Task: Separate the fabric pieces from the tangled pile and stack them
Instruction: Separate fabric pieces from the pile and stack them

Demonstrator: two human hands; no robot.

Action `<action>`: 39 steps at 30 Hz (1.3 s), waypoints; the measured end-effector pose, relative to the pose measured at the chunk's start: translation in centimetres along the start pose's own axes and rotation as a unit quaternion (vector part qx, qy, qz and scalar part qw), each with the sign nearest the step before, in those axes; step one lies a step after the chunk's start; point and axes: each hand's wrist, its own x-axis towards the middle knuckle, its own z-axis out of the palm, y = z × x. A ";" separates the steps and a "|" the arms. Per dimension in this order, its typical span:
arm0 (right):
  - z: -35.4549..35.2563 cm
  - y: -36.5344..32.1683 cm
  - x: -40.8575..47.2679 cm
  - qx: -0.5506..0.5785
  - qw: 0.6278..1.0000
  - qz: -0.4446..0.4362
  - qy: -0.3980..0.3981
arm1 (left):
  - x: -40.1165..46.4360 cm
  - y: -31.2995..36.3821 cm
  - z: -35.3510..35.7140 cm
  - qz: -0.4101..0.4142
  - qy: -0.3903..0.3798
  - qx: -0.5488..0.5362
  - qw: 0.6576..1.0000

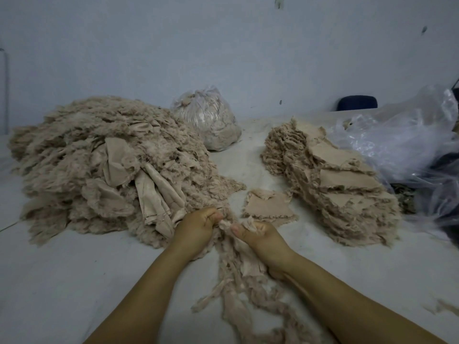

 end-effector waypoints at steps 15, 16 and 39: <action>0.0 0.4 1.1 0.050 0.992 -0.014 0.118 | -0.7 2.2 0.5 -0.016 0.025 -0.056 0.998; 0.1 0.4 1.3 0.052 0.990 -0.017 0.132 | -0.9 3.2 0.7 -0.023 0.027 -0.093 0.995; -2.6 0.0 2.9 -0.001 0.981 0.007 0.194 | -2.4 4.7 0.3 -0.077 -0.164 -0.329 0.927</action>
